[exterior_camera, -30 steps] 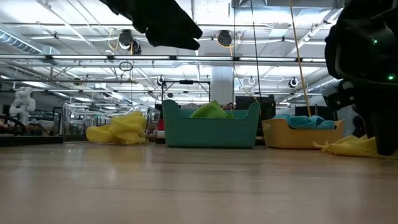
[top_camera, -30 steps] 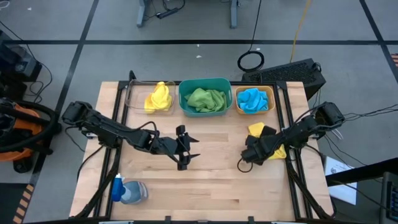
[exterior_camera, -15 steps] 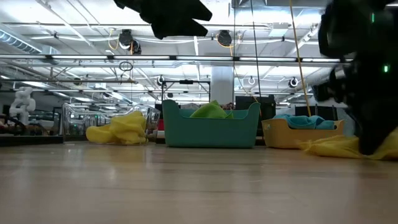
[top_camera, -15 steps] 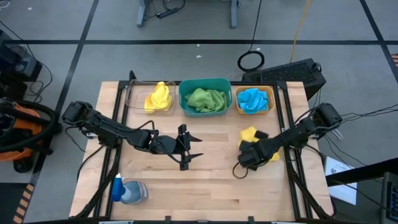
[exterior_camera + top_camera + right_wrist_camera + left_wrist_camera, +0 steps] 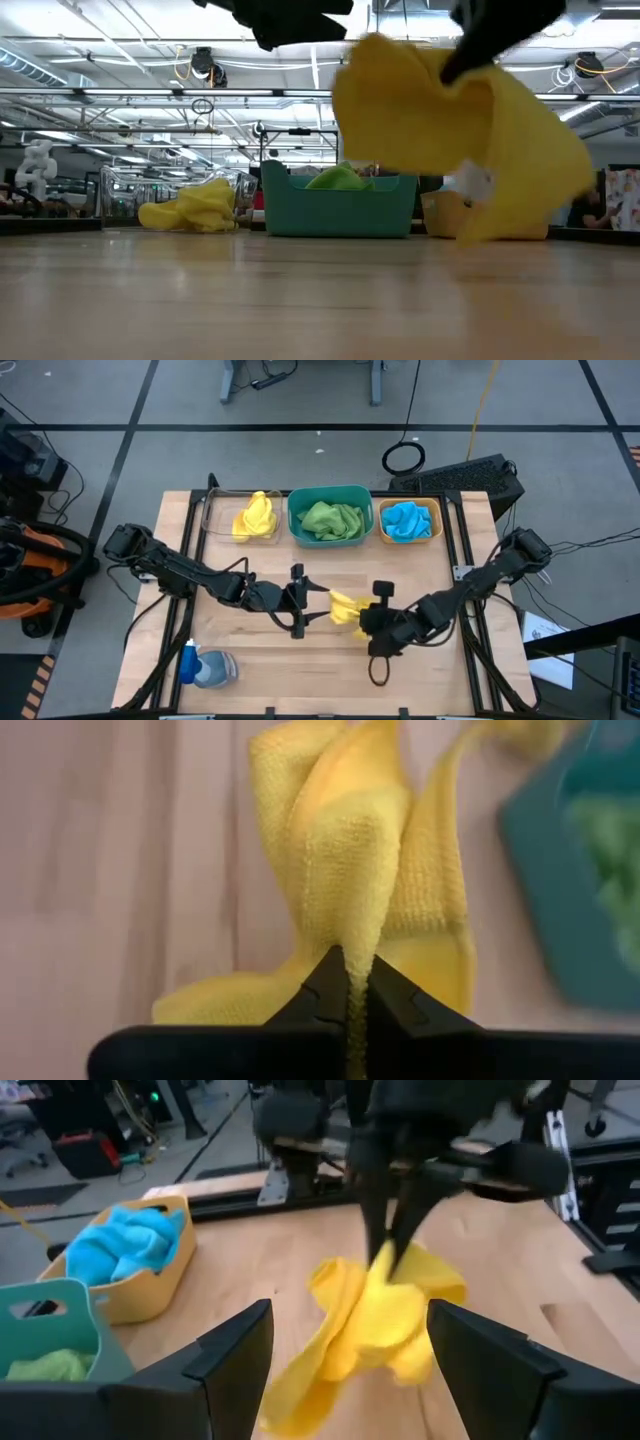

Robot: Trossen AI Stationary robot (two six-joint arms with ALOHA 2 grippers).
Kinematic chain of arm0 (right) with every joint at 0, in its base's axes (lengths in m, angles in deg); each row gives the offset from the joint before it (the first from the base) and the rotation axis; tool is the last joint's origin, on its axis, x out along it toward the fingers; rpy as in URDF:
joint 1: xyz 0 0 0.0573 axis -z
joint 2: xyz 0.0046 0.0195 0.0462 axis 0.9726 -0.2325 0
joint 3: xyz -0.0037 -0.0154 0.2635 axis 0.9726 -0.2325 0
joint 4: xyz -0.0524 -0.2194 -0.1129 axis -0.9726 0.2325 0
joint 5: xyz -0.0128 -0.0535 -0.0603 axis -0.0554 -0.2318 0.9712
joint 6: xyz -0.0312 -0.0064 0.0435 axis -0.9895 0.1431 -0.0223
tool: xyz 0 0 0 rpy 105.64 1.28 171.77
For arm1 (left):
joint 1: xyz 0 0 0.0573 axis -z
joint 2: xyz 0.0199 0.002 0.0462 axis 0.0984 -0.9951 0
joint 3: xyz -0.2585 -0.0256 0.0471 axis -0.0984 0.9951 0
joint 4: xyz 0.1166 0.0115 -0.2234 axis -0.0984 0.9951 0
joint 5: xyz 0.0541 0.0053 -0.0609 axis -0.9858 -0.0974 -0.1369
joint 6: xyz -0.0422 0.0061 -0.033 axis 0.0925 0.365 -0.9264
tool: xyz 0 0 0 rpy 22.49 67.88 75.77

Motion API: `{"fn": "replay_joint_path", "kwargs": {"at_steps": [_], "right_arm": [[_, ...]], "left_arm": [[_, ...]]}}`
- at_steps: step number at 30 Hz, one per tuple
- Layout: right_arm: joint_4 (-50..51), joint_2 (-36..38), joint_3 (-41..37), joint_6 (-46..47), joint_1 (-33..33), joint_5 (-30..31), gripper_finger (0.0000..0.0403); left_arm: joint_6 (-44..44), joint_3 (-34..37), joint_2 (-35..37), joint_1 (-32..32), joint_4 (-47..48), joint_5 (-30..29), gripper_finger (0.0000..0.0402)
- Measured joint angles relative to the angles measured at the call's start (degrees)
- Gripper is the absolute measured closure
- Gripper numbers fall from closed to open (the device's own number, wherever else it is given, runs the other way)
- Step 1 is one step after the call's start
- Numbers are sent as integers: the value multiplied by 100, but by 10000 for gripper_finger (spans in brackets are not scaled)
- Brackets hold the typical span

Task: Sort microfiber towel by color & place in baskets
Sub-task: Put the yellow towel into the transparent bin

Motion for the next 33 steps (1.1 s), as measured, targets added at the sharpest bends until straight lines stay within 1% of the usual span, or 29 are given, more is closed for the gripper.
{"fn": "replay_joint_path", "kwargs": {"at_steps": [6,9,12,15,18,20,21,23,25,26,28,30,33], "right_arm": [[-347,45,638,-809,-373,624,401],[-556,197,789,-1155,-592,887,401],[-935,479,807,-1494,-851,1295,401],[-1351,799,800,-1819,-1154,1930,401],[-2069,1032,631,-2230,-1429,2621,401],[-2616,1111,459,-2519,-1557,2875,401],[-2924,1139,344,-2660,-1593,2895,401],[-3708,1163,83,-2958,-1616,2855,401],[-4672,1163,-263,-3292,-1612,2810,401],[-5210,1152,-451,-3481,-1584,2692,401],[-6432,1107,-877,-3862,-1478,2150,401],[-7687,1056,-1333,-4173,-1386,1473,401],[-9320,1019,-1927,-4403,-1211,532,401]], "left_arm": [[254,0,1,147,-302,-43,135],[430,0,2,265,-462,-41,135],[650,0,27,408,-741,-49,135],[865,0,35,582,-1058,-49,135],[1242,0,35,790,-1531,-49,135],[1535,0,37,935,-1904,-49,135],[1672,0,37,1012,-2089,-49,135],[1957,0,37,1186,-2427,-49,135],[2386,-2,39,1360,-2662,-49,135],[2623,-2,39,1443,-2727,-49,135],[3079,-2,-9,1591,-2902,-133,135],[3576,-2,-114,1732,-3183,-361,135],[4574,-2,-381,1883,-3731,-564,133]]}}
